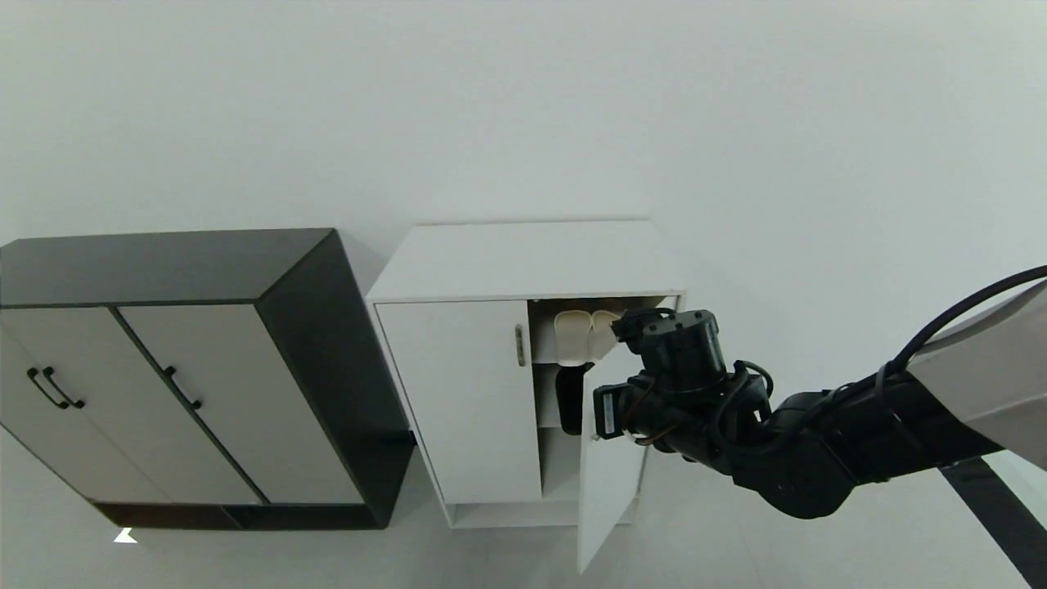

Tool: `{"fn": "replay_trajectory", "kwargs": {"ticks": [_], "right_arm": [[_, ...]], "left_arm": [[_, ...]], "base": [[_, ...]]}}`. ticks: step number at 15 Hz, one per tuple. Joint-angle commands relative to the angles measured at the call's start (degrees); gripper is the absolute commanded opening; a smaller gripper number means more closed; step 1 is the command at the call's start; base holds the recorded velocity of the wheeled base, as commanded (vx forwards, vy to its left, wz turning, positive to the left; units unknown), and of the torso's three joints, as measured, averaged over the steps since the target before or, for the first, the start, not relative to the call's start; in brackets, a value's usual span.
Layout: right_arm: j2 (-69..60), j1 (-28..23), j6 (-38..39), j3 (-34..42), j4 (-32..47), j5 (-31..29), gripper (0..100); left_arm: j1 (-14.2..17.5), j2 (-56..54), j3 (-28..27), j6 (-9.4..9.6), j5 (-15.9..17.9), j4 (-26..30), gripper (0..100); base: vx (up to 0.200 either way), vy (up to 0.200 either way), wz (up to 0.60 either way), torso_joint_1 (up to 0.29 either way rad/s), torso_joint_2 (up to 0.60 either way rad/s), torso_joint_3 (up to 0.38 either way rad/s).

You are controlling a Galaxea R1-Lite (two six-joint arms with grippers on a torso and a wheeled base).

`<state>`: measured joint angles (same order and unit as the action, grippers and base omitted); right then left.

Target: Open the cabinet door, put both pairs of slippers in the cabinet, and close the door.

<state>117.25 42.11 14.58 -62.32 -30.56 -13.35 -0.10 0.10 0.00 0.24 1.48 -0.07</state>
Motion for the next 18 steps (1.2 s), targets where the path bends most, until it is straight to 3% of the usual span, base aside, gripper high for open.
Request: {"fn": "replay_trajectory", "kwargs": {"ticks": [1, 11, 18], "right_arm": [[0.00, -0.01, -0.08, 0.44, -0.38, -0.01, 0], [-3.52, -2.73, -1.31, 12.31, -10.83, 1.40, 0], [-5.28, -3.61, -0.96, 20.39, -14.26, 1.40, 0]], "left_arm": [[0.01, 0.08, 0.00, 0.02, 0.02, -0.01, 0], [-0.08, 0.08, 0.00, 0.11, 0.28, -0.01, 0], [-0.08, 0.08, 0.00, 0.20, 0.28, 0.07, 0]], "base": [[0.000, 0.000, 0.00, 0.000, 0.00, 0.000], [0.000, 0.000, 0.00, 0.000, 0.00, 0.000], [0.200, 0.000, 0.00, 0.000, 0.00, 0.004]]}}
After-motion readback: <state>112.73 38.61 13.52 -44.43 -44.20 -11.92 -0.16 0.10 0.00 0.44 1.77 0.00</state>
